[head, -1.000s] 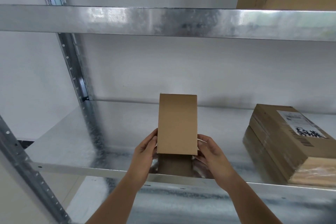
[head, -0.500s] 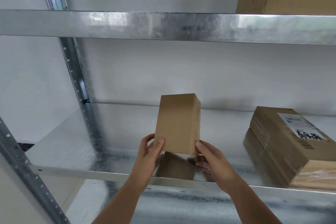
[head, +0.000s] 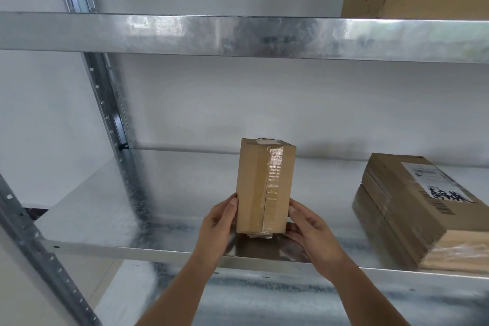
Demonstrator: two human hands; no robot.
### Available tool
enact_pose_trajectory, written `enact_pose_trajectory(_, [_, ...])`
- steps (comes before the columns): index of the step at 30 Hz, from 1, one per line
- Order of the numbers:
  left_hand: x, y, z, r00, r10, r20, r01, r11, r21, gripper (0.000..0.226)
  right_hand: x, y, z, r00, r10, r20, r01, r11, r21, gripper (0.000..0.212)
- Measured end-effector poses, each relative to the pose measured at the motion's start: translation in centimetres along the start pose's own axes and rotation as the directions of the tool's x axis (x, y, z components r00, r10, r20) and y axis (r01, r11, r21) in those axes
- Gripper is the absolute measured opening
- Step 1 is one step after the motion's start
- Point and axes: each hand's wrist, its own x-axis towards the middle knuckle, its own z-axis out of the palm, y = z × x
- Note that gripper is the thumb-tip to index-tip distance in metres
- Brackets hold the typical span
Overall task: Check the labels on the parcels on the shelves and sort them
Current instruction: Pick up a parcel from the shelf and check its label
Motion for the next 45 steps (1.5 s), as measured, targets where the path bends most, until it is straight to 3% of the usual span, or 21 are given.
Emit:
enact_pose_trajectory(19, [0.1,0.1,0.0,0.998,-0.040,0.056,0.039,0.999,0.015,0.021,-0.2,-0.5,0.3,1.000,0.022,-0.021,-0.024,0.997,-0.079,0.028])
enact_pose_trajectory(24, [0.1,0.0,-0.3,0.998,-0.032,0.055,0.034,0.999,-0.034,0.032,-0.1,-0.3,0.2,0.999,0.029,-0.025,-0.031,0.998,-0.058,0.033])
enact_pose_trajectory(32, [0.2,0.3,-0.3,0.998,-0.053,0.046,0.053,0.999,0.009,0.025,-0.4,-0.7,0.8,0.996,0.073,-0.050,-0.075,0.996,-0.046,0.038])
enact_pose_trajectory(38, [0.5,0.0,0.0,0.997,-0.048,0.062,0.050,0.998,-0.030,0.042,-0.3,-0.3,0.7,0.998,0.014,-0.063,-0.015,1.000,-0.013,0.025])
enact_pose_trajectory(41, [0.4,0.3,0.4,0.996,-0.074,0.058,0.078,0.995,-0.064,0.026,-0.7,-0.7,1.1,0.995,0.000,-0.098,0.001,1.000,0.008,0.028])
enact_pose_trajectory(45, [0.1,0.3,0.9,0.992,-0.102,0.075,0.105,0.994,-0.040,0.032,-0.9,-0.9,1.2,0.994,-0.011,-0.109,0.013,1.000,0.019,0.028])
